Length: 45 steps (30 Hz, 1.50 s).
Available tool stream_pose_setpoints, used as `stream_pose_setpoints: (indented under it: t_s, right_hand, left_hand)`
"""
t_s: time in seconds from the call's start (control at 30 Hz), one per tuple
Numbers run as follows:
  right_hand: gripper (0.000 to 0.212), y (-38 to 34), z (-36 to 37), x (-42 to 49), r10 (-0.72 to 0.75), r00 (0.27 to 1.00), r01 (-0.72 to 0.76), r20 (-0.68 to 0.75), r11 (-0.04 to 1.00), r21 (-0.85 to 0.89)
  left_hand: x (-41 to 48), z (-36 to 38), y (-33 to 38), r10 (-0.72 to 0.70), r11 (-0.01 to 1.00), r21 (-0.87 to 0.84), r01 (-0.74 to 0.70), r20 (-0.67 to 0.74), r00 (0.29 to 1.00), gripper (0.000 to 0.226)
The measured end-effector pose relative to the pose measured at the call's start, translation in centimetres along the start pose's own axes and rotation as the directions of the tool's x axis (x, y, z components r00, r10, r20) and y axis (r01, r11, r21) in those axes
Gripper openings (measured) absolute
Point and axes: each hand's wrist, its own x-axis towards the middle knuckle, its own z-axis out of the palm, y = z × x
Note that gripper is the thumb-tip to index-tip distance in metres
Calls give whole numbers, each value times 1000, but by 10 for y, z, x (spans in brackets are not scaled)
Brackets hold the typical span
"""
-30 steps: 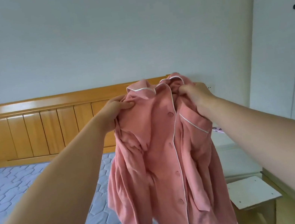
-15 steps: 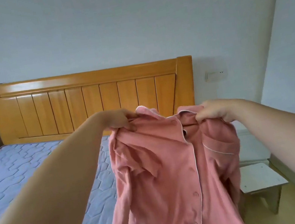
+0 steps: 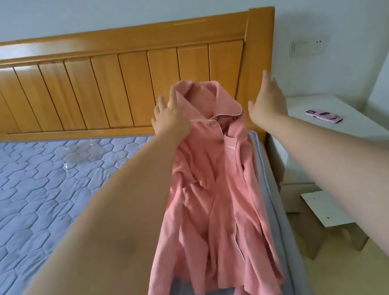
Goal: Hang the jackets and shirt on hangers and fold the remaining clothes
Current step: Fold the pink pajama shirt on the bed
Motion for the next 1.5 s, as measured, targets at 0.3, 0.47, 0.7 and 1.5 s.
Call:
stream_pose_setpoints:
  t_s: [0.3,0.47,0.7,1.5]
  right_hand:
    - [80,139,125,-174,32,658,160,752,970,-181]
    - [104,186,150,-266,236,368,56,899,960,-275]
    - [27,206,152,-310,136,683,159,717,931,-328]
    - [53,182,138,-338,35,569,290,822,926,-240]
  left_hand:
    - [-144,180,-111,-147,956,285,-68,668,729,83]
    - [-235,223,-144,-237,928,353,-121,808,540,104]
    - [-263,231,-162,-172,914,391,-111,618,767,58]
    - [-296,171,-223,-437,886,364,288,442,784,46]
